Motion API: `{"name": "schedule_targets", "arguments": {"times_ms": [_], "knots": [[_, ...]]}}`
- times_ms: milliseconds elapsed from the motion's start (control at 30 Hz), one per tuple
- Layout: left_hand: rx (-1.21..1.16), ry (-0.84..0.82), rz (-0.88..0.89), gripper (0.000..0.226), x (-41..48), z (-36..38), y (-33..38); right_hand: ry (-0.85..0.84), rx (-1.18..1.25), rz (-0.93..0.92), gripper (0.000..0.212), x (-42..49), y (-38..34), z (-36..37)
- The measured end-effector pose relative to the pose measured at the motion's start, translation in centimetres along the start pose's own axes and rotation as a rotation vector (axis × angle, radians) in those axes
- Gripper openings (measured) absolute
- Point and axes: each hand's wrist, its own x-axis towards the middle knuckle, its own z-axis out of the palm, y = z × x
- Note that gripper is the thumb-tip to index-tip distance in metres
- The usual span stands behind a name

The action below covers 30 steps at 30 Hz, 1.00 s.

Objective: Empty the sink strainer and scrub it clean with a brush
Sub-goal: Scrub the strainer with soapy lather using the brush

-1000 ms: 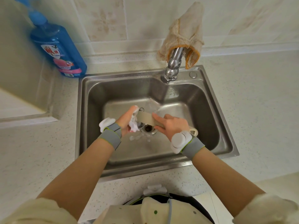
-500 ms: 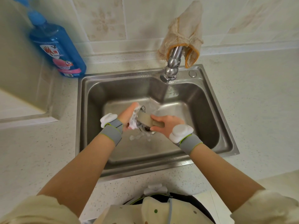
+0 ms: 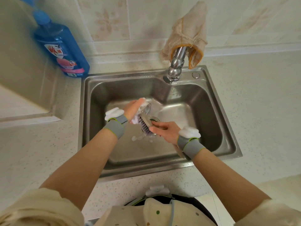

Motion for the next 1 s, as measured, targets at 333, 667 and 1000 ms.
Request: {"name": "schedule_targets", "arguments": {"times_ms": [333, 667, 1000], "knots": [[-0.187, -0.065, -0.079, 0.054, -0.7, 1.3, -2.3, 0.095, -0.938, -0.138, 0.053, -2.1, -1.3, -1.0], [-0.055, -0.132, -0.169, 0.062, -0.8, 0.4, -2.3, 0.075, -0.593, -0.044, 0.051, -0.6, -0.5, -1.5], [-0.214, -0.333, 0.01, 0.027, -1.2, 0.5, -2.7, 0.122, -0.427, 0.01, 0.051, -1.1, -0.6, -1.7]]}}
